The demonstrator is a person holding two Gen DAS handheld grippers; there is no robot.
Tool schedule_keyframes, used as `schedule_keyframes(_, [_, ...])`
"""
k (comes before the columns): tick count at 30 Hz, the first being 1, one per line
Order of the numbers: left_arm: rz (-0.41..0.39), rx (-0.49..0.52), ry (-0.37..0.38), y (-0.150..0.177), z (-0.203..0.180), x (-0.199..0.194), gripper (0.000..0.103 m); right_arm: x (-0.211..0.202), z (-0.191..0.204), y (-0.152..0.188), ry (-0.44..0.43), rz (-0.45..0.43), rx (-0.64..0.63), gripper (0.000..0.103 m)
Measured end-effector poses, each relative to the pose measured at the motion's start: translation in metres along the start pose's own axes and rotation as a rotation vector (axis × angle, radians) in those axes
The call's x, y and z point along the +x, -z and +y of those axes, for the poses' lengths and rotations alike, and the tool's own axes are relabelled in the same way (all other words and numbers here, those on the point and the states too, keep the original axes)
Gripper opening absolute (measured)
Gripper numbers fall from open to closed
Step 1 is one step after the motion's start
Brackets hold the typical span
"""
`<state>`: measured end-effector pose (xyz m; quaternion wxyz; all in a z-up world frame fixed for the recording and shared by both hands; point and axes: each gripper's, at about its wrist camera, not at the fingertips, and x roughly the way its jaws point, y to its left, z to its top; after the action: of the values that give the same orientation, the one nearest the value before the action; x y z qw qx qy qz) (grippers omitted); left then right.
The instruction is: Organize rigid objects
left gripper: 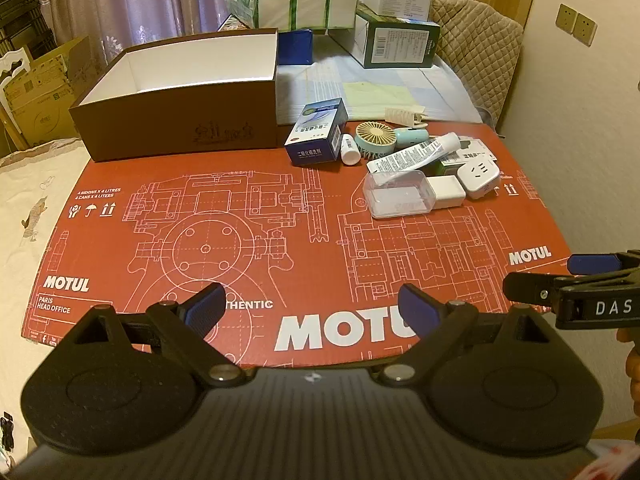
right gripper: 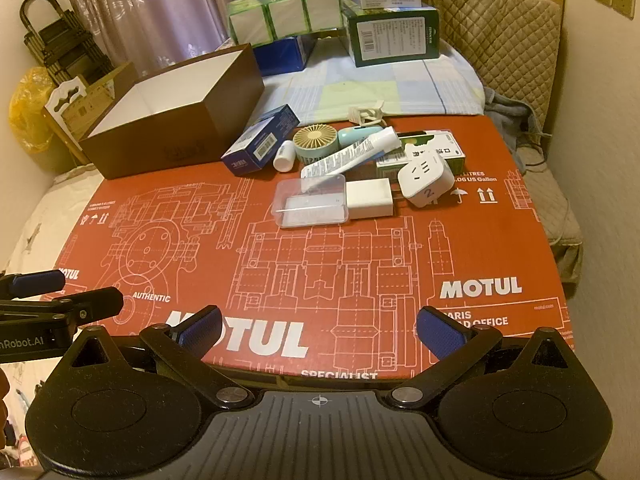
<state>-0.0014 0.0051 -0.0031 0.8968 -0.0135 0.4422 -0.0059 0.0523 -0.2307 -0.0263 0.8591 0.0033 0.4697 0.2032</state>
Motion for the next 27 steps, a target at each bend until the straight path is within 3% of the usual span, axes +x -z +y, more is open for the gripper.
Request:
schedule_keyframes(12, [0.003, 0.006, 0.008, -0.01, 0.008, 0.009, 0.091, 0.005, 0.003, -0.003, 0.0, -0.001, 0.0, 0.101])
schedule_keyframes(27, [0.013, 0.019, 0.004, -0.017, -0.011, 0.018, 0.091, 0.004, -0.009, -0.008, -0.007, 0.006, 0.004, 0.101])
